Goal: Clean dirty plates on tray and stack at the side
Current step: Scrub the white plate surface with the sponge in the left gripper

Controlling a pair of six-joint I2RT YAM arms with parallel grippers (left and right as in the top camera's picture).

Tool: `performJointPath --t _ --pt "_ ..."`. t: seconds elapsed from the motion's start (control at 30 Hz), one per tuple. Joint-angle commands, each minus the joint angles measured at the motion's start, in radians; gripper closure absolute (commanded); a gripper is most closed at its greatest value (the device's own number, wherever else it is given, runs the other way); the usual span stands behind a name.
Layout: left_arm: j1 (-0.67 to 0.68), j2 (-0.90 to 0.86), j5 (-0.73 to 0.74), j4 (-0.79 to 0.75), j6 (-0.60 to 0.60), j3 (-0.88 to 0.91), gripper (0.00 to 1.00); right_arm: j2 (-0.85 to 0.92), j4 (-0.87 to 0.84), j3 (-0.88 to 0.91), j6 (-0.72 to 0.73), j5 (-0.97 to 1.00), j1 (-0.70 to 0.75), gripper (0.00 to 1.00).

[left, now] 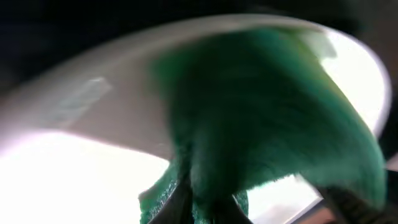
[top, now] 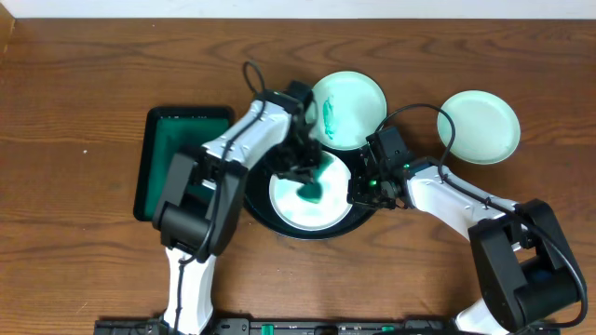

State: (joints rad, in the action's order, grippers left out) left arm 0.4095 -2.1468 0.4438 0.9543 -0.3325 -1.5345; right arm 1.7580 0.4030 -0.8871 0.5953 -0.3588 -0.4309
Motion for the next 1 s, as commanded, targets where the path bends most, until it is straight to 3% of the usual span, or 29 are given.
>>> performJointPath --t 0.0,0.2,0.43,0.67,0.97 --pt "-0.138 -0.057 -0.421 0.037 -0.068 0.025 0.93 0.037 0.021 0.023 -0.012 0.055 -0.006 0.99" --pt "-0.208 -0.057 -0.460 0.101 -0.085 0.025 0.93 0.037 0.019 0.023 -0.012 0.055 -0.006 0.99" --pt "-0.179 -0.057 -0.437 0.165 -0.048 0.025 0.93 0.037 0.021 0.023 -0.013 0.059 -0.006 0.99" --pt "-0.027 -0.057 -0.160 0.176 0.125 0.026 0.93 0.037 0.025 0.023 -0.012 0.059 -0.006 0.99" --pt "0.127 -0.057 0.047 0.048 0.123 0.026 0.93 0.037 0.050 0.023 -0.013 0.059 -0.006 0.99"
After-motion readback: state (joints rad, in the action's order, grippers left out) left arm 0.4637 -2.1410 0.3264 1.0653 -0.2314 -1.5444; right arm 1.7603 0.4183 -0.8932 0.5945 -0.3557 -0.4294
